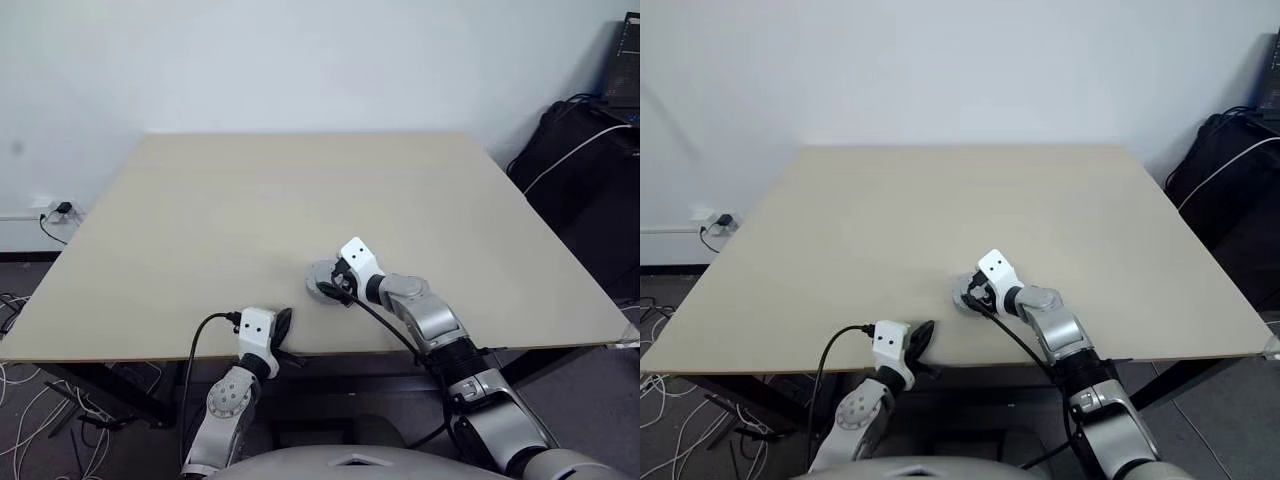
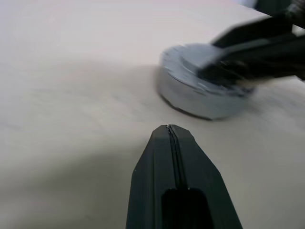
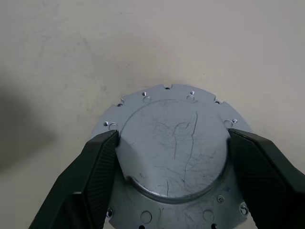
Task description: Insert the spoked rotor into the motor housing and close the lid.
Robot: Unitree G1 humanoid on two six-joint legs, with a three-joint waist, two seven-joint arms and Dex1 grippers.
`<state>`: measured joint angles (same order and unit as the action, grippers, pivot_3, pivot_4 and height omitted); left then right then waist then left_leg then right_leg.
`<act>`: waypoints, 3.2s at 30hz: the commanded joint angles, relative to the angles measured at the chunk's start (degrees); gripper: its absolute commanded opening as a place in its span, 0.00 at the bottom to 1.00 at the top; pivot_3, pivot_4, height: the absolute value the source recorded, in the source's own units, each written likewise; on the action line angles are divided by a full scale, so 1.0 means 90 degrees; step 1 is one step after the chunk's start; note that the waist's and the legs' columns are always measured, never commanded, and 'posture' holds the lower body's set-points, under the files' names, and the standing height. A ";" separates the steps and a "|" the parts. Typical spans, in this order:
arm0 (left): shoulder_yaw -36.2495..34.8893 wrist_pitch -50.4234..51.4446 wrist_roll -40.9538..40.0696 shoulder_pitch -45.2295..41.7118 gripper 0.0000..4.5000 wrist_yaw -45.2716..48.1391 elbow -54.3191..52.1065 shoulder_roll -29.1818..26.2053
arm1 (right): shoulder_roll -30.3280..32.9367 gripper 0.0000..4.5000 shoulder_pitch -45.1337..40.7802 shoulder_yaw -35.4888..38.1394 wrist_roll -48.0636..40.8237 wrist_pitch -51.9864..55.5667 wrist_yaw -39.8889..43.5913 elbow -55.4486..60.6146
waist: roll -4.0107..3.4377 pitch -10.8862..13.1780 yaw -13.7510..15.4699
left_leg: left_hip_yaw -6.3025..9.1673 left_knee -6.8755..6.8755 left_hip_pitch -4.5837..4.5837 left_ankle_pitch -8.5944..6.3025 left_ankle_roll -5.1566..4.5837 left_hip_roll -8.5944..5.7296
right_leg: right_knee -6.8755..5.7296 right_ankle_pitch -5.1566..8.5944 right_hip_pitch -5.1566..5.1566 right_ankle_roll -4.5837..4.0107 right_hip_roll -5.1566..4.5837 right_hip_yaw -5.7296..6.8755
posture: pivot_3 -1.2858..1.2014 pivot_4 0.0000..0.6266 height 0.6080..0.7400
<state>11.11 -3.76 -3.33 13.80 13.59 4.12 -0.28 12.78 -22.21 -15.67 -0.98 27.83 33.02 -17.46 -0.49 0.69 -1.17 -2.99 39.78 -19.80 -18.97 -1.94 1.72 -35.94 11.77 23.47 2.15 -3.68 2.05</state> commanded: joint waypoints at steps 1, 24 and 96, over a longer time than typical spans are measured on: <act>-0.0273 0.0241 0.0097 -0.0440 0.00 -0.0384 -0.0382 0.0033 | 0.0151 0.73 0.0123 -0.0143 0.0257 0.0057 -0.0056 -0.0199 | -0.0001 0.0000 0.0003 | 0.0001 0.0000 0.0000 0.0000 0.0000 0.0000 | 0.0000 0.0000 -0.0001 0.0000 0.0000 0.0001 | 0.52 0.00 1.00; -0.1501 0.4175 -0.1906 -0.4891 0.00 0.1241 0.2210 -0.0013 | 0.0068 0.73 0.0253 -0.0185 0.0234 0.0009 -0.0223 -0.0034 | 0.0047 0.0015 -0.0084 | 0.0009 -0.0005 -0.0001 0.0002 0.0002 -0.0014 | 0.0016 -0.0003 -0.0052 0.0005 0.0005 0.0002 | 0.52 0.00 1.00; -0.0550 0.5684 -0.1403 -0.4656 0.00 0.2104 0.2219 -0.0512 | -0.1108 0.99 0.2015 0.2664 -0.2523 0.2078 -0.1267 0.3005 | 0.0057 0.0025 0.0055 | 0.0016 -0.0021 -0.0046 0.0002 0.0003 -0.0017 | 0.0018 -0.0001 0.0002 -0.0001 -0.0001 0.0000 | 0.52 0.00 1.00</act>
<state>4.80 46.78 -16.57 -28.49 32.51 24.32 -5.14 3.56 -1.90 5.79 -20.73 45.75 22.51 8.79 0.02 0.91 -0.67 -2.85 39.60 -20.22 -18.95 -1.92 1.57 -35.78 11.76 23.49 2.14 -3.69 2.05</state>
